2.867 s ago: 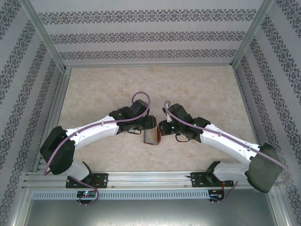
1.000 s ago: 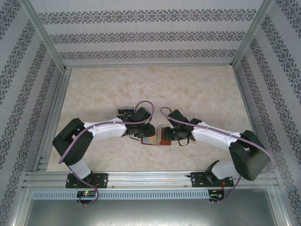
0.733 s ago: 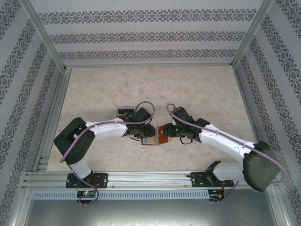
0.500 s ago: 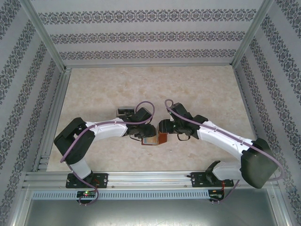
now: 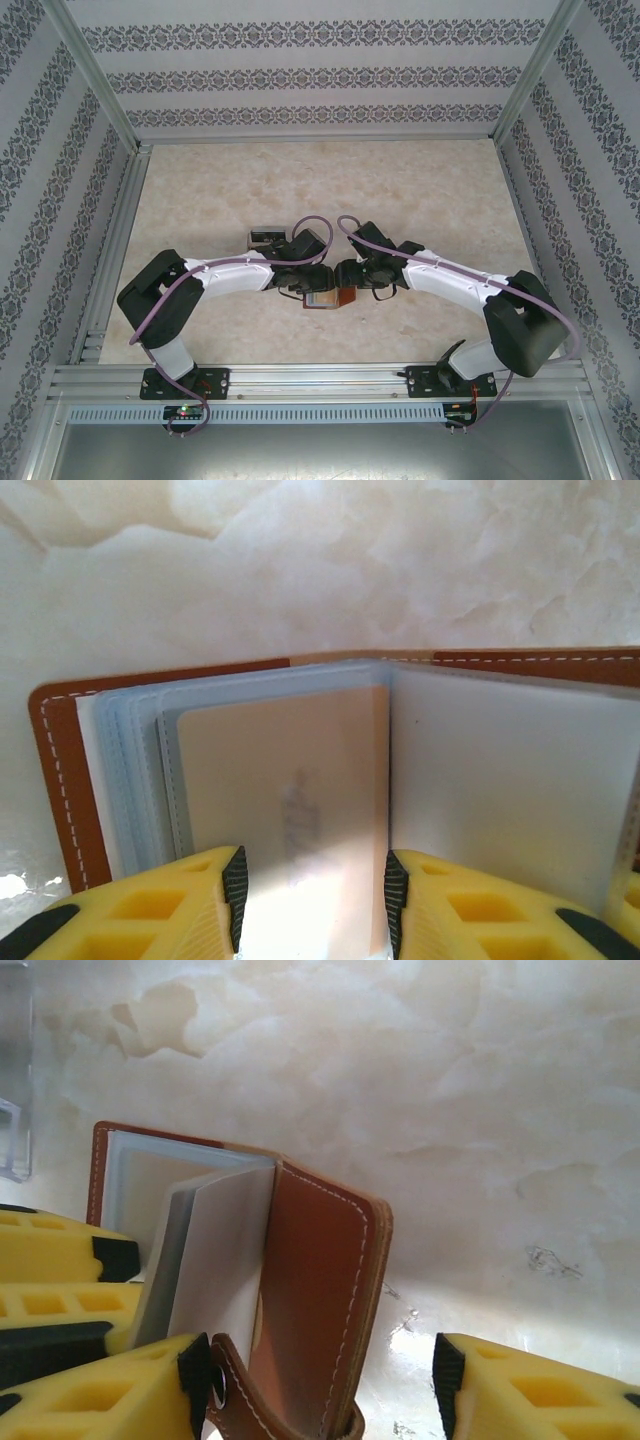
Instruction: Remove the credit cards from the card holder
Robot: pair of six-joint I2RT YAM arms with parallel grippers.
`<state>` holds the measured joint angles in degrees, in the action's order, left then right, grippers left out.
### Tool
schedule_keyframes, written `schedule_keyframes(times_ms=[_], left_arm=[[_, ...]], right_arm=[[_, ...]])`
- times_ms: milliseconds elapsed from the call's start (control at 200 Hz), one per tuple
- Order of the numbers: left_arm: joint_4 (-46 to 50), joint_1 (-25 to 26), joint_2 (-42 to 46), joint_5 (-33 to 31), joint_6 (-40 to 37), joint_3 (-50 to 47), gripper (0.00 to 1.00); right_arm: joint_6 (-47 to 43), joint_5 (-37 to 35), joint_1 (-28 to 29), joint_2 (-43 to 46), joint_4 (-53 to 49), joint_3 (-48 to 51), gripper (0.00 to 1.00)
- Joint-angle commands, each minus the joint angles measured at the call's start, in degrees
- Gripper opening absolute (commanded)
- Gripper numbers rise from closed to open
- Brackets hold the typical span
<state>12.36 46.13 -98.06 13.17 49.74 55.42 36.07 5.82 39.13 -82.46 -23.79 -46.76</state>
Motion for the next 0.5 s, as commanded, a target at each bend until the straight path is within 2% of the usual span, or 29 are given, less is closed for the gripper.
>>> schedule_keyframes(times_ms=[0, 230, 340, 495], left_arm=[[2.7, 0.6, 2.4, -2.4, -1.8, 0.7, 0.42], [-0.1, 0.7, 0.8, 0.9, -2.5, 1.4, 0.38], [-1.1, 1.1, -1.1, 2.2, -3.3, 3.1, 0.35], [-2.1, 1.7, -3.7, 3.9, -3.4, 5.1, 0.32]], right_arm=[[-0.4, -1.8, -0.2, 0.1, -1.6, 0.4, 0.6], [-0.1, -3.4, -1.4, 1.3, -2.7, 2.9, 0.51], [0.2, -2.8, -1.4, 2.3, -1.4, 3.9, 0.36], [0.4, -2.1, -1.7, 2.2, -0.2, 4.7, 0.24]])
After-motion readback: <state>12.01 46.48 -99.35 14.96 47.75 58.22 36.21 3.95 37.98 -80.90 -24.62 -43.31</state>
